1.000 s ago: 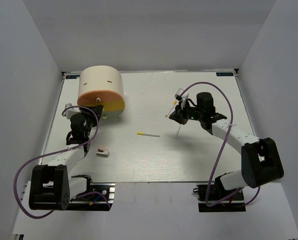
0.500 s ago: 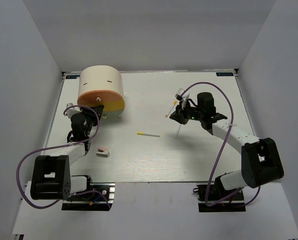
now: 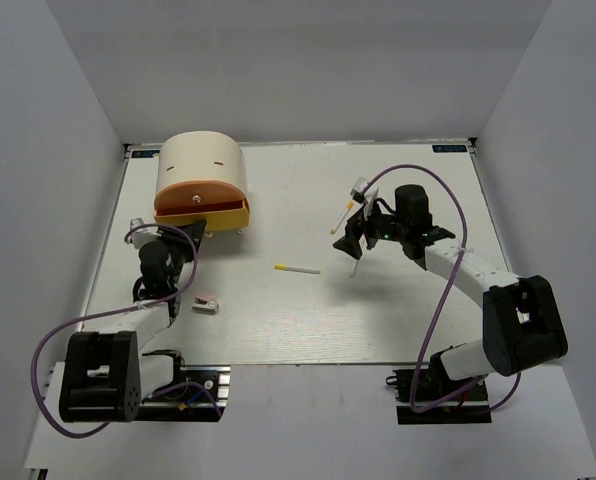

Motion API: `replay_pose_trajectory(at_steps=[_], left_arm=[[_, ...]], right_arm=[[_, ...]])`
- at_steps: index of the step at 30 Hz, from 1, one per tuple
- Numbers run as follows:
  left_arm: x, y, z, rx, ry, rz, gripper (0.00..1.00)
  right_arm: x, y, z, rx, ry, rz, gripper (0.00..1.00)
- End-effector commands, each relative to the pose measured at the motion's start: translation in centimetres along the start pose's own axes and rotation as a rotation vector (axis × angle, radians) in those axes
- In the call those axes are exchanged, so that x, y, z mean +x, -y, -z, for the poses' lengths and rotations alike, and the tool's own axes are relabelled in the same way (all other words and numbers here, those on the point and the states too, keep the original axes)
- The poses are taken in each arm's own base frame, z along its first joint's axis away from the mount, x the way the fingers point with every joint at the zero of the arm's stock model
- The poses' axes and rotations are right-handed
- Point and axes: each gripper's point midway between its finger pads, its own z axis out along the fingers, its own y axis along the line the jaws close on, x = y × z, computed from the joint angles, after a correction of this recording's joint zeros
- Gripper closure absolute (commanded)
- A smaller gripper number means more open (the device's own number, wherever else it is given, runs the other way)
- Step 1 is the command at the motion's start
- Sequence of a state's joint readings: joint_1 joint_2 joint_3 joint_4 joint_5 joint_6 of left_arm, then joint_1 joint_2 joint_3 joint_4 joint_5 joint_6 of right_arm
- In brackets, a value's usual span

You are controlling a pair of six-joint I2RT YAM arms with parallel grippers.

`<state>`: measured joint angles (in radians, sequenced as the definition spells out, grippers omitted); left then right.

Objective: Sort the stationery into containers
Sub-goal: Open the drawer, then grab a piece of stationery with the right arm

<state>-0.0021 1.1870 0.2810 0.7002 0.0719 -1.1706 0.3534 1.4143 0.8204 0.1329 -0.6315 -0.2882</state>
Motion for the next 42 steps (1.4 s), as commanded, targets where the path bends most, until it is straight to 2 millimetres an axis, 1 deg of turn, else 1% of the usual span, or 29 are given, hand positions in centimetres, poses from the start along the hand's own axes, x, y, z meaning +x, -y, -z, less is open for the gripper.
replay_pose_trajectory(at_steps=[1,4,5,6,9,10,12,13,15,16,17,18,19,21,22,23,24,25,27,28,29,30,31,32,33,35,36,37,42], left_arm=[[1.0,-1.3,1.9,-0.026,-0.032,0.001,0.79],[1.3,-2.0,2.9,-0.042,-0.04,-0.007,0.79],[1.1,-1.3,3.2,-0.022,-0.031,-0.009,0.79],[1.4,-1.9,3.5,-0.038,-0.038,-0.007,0.79],[1.2,-2.4,3.9,-0.056,-0.024,-0.007,0.54],[1.2,-2.4,3.9,-0.056,-0.024,-0.007,0.39],[1.3,-2.6,3.9,-0.064,-0.027,-0.006,0.25],[1.2,-2.3,3.8,-0.063,-0.027,-0.006,0.18],[1.0,-1.6,3.7,-0.051,-0.032,-0.017,0.14],[1.3,-2.4,3.8,-0.082,-0.046,-0.025,0.13],[1.3,-1.8,3.8,-0.069,-0.055,-0.025,0.12],[1.2,-1.6,3.7,-0.074,-0.059,-0.051,0.12],[1.5,-1.7,4.0,-0.087,-0.079,-0.064,0.12],[1.4,0.0,4.1,-0.059,-0.1,-0.14,0.11],[2.0,-0.9,4.6,-0.11,-0.143,-0.164,0.11],[2.0,-0.8,4.8,-0.121,-0.163,-0.188,0.11],[1.5,0.3,4.9,-0.119,-0.165,-0.216,0.11],[1.6,-0.1,5.1,-0.143,-0.186,-0.267,0.11],[1.7,-0.6,6.1,-0.207,-0.233,-0.306,0.09],[1.3,-0.9,6.4,-0.238,-0.223,-0.321,0.09],[1.7,-2.2,7.3,-0.312,-0.256,-0.315,0.09],[1.3,-2.0,7.5,-0.327,-0.254,-0.329,0.08],[0.9,-2.2,7.8,-0.349,-0.239,-0.334,0.08],[1.1,-3.1,8.5,-0.407,-0.248,-0.314,0.07],[1.1,-3.6,8.9,-0.441,-0.242,-0.289,0.05],[0.9,-4.3,9.6,-0.492,-0.244,-0.272,0.03],[0.9,-4.4,9.8,-0.497,-0.248,-0.271,0.03],[0.9,-4.7,10.0,-0.522,-0.238,-0.251,0.0],[0.6,-5.2,11.4,-0.563,-0.221,-0.25,0.0]], right_arm=[[-1.1,-0.6,0.2,-0.04,0.041,0.04,0.1],[-0.9,-1.2,0.0,-0.073,0.044,0.024,0.1],[-0.8,-1.2,-0.1,-0.079,0.042,0.017,0.1],[-0.9,-1.3,-0.1,-0.085,0.043,0.012,0.1],[-0.8,-1.3,-0.5,-0.099,0.034,-0.012,0.1],[-1.4,-1.1,-0.6,-0.105,0.04,-0.015,0.1],[-0.8,-0.8,-1.1,-0.104,0.016,-0.038,0.1],[-1.4,-0.3,-1.2,-0.093,0.015,-0.035,0.12],[-1.4,0.4,-1.7,-0.092,-0.012,-0.041,0.25],[-1.3,0.4,-1.7,-0.1,-0.021,-0.025,0.3],[-1.3,0.2,-1.9,-0.124,-0.02,0.009,0.36],[-1.0,0.0,-1.9,-0.145,-0.046,0.0,0.49],[-0.9,-0.6,-2.2,-0.196,-0.042,0.076,0.54],[-1.0,-1.5,-2.4,-0.267,-0.044,0.095,0.64],[-0.6,-2.8,-2.4,-0.344,-0.042,0.155,0.64],[0.5,-3.5,-2.4,-0.379,-0.072,0.143,0.64],[0.3,-3.6,-2.8,-0.402,-0.074,0.164,0.64],[1.1,-5.0,-3.1,-0.465,-0.09,0.193,0.59],[1.7,-5.8,-3.3,-0.517,-0.105,0.271,0.54],[2.7,-7.1,-4.0,-0.556,-0.134,0.279,0.51],[3.2,-7.2,-4.2,-0.558,-0.156,0.297,0.5],[3.2,-8.2,-4.7,-0.58,-0.165,0.317,0.48],[4.2,-7.8,-5.4,-0.556,-0.203,0.328,0.47],[4.0,-7.5,-5.9,-0.53,-0.21,0.32,0.47],[4.2,-8.3,-6.6,-0.54,-0.222,0.33,0.47],[4.7,-7.5,-7.8,-0.496,-0.253,0.344,0.46],[4.7,-8.0,-8.3,-0.504,-0.258,0.355,0.46],[5.2,-7.6,-8.6,-0.487,-0.282,0.368,0.46],[5.8,-7.3,-10.3,-0.395,-0.335,0.384,0.46]])
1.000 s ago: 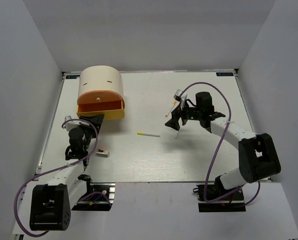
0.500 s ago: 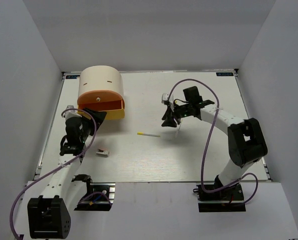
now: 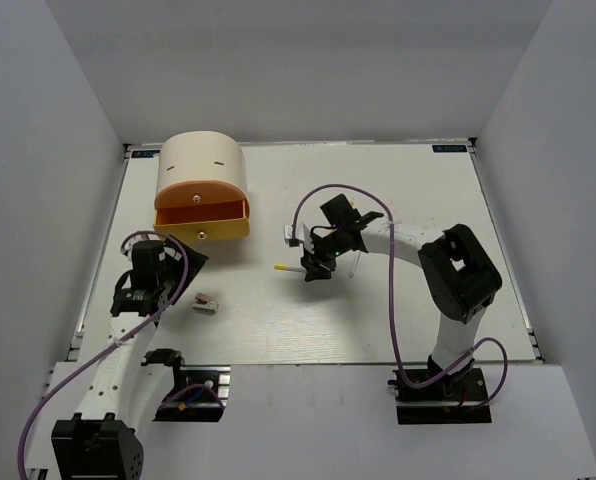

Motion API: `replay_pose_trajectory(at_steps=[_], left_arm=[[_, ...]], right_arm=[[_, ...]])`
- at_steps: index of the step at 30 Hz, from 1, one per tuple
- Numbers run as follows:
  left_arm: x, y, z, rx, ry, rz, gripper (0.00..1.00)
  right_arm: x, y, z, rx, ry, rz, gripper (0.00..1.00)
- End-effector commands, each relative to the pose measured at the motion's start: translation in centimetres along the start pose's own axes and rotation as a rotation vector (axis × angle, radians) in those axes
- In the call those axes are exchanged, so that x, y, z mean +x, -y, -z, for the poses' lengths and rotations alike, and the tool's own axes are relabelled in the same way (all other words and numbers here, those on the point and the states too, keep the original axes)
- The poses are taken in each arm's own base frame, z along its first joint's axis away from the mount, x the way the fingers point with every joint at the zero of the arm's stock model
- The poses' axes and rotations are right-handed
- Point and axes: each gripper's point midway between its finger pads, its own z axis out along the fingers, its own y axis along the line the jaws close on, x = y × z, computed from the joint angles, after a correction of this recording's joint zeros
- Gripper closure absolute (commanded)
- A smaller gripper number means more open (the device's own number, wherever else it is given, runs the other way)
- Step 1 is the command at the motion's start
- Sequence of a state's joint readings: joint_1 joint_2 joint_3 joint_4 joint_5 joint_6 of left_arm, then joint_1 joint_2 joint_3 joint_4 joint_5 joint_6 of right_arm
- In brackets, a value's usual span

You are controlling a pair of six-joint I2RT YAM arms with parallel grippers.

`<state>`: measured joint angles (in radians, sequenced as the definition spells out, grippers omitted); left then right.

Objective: Sort the stationery into containers
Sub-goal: Grab a piece of stationery with the right arm

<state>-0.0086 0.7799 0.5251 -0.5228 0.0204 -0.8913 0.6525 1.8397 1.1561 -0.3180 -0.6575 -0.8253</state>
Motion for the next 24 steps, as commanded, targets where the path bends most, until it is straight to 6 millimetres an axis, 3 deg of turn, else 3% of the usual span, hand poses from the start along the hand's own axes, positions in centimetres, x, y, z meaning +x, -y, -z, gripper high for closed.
replay_pose_trajectory(at_steps=[1,11,20,24], left_arm=[[-0.4,-1.0,1.3,-0.047,0.031,0.013,0.0],[0.9,-3.0,1.5,-0.11,0.006,0.039,0.0],[1.2,-3.1,1.7,-0.103,0.0,0.049,0.0],[1.4,-3.0,1.7,-0.097,-0.007,0.049,0.0]], right_arm=[[-1.1,2.5,-0.3,0.112,-0.027,0.033,0.46],[-0.1,3.1,-2.4,0.131,-0.109,0.011,0.49],[1.5,1.1,-2.6,0.043,-0.151,-0.005,0.74],[1.9,0.2,-2.3,0.003,-0.16,-0.002,0.97]])
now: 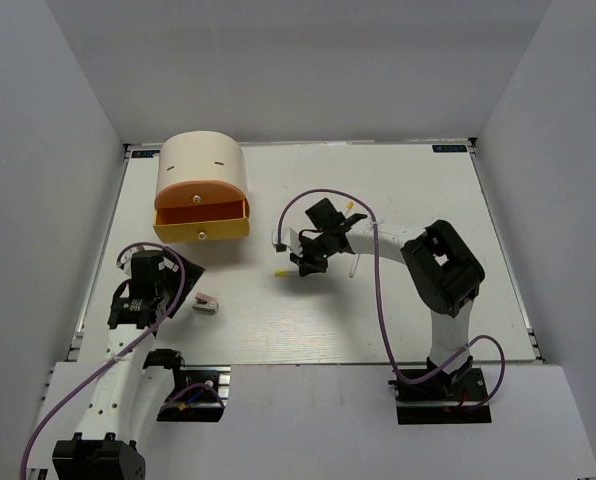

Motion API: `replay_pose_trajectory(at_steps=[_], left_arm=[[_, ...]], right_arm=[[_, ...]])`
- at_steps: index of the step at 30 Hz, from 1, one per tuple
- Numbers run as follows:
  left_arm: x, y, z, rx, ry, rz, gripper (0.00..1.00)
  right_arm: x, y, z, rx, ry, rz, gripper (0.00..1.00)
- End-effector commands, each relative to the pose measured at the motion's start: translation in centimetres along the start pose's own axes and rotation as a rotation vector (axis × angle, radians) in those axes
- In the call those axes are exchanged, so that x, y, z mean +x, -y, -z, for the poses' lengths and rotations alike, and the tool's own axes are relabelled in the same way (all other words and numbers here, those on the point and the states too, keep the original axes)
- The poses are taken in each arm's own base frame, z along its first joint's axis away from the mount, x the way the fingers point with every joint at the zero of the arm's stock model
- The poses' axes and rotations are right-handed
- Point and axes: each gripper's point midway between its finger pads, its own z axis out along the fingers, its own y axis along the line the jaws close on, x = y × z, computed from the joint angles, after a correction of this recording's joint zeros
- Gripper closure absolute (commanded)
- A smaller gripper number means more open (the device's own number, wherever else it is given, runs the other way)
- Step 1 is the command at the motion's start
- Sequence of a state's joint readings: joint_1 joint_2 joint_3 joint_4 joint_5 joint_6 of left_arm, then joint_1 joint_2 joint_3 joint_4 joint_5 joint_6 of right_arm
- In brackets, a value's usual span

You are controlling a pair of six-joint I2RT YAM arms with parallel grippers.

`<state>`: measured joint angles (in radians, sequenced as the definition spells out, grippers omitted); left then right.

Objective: Sort the stationery into containers
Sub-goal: Grab a piece of stationery with the right arm, then place the stationery into the container

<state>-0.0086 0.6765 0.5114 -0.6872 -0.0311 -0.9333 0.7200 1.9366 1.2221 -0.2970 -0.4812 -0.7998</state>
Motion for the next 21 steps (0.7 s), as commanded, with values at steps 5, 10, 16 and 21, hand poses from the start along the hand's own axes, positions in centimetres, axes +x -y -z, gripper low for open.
replay_pose_trajectory(at_steps=[5,10,16,21], left_arm=[[0.3,0.6,0.2,0.056,-0.009,-0.018,0.0],[0.6,1.5,0.4,0.144,0.001,-0.034,0.0],[0.8,1.4,0.5,0.157,-0.001,-0.034,0.0],[1.0,1.3,0.5,0.149,-0.006,-0.034,0.0]], right_arm=[[-2.6,-2.1,3.1,-0.11,0.05,0.038,1.0],[-10.9,-0.9,8.0,-0.051,0.239,0.167,1.0],[-17.3,1.9,10.8,0.02,0.36,0.233,1.0],[-22.9,4.2,12.7,0.099,0.47,0.3,1.0]])
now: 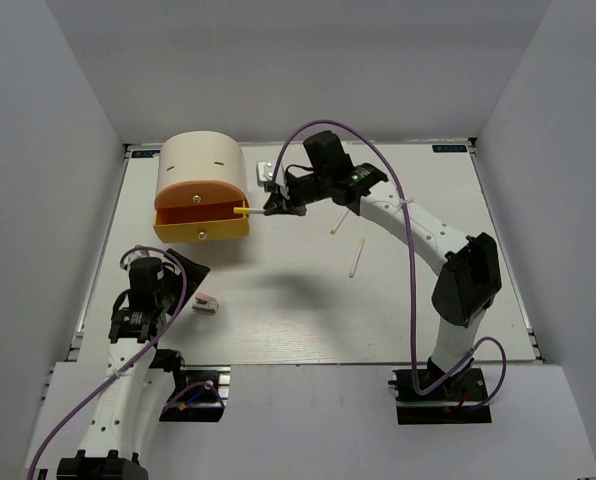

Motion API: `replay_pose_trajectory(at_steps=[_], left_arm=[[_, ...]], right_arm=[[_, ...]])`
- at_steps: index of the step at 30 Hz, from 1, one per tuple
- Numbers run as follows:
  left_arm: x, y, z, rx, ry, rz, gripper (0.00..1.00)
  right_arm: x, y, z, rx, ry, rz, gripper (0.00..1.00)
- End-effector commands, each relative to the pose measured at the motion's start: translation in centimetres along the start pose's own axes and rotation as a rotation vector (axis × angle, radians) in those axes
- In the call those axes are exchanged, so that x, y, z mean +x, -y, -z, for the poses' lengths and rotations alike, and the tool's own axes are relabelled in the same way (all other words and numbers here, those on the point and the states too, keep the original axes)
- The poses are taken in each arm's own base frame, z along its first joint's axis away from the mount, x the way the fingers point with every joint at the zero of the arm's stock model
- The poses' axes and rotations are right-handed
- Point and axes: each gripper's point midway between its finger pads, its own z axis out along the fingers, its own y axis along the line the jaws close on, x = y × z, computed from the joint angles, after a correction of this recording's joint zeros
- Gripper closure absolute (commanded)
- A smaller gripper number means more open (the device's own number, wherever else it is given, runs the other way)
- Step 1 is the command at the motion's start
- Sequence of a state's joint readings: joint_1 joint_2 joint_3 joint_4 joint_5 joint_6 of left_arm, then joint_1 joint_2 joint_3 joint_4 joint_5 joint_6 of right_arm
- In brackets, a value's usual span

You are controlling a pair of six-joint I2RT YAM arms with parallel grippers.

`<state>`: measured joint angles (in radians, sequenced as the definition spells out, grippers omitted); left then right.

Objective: Sort the stationery into containers
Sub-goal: Place the stationery into the container

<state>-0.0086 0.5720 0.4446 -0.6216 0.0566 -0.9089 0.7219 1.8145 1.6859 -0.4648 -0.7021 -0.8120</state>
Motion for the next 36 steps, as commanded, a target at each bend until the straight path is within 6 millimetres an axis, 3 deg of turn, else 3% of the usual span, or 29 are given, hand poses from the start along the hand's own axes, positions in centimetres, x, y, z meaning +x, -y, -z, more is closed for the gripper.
replay_pose_trajectory(at_steps=[1,8,14,15,20,28,31,36], left_arm=[[-0.2,0.4,0.1,0.028,0.012,-0.01,0.0],[-0.2,0.3,0.0,0.03,0.013,-0.01,0.0],[-0.2,0.4,-0.2,0.03,0.013,-0.01,0.0],[-0.2,0.4,-0.2,0.03,0.013,-0.01,0.0],[-0.2,0.4,-0.2,0.03,0.013,-0.01,0.0],[-0.2,0.4,-0.2,0.03,0.013,-0.01,0.0],[-0.2,0.6,-0.2,0.042,0.011,-0.011,0.0],[-0.2,0.6,-0.2,0.042,0.011,-0.011,0.0]], right_arm=[[-3.6,2.1,-1.1,0.035,0.094,0.049,1.0],[-8.2,5.3,-3.2,0.12,0.224,0.128,1.0],[-8.9,4.6,-5.6,0.089,0.3,0.095,1.0],[-9.9,5.4,-5.4,0.118,0.338,0.127,1.0],[-9.3,5.7,-7.1,0.142,0.349,0.097,1.0],[-6.9,5.8,-8.8,0.137,0.341,0.068,0.89],[-6.4,5.5,-9.2,0.14,0.336,0.066,0.82],[-5.4,6.1,-9.2,0.17,0.324,0.071,0.62]])
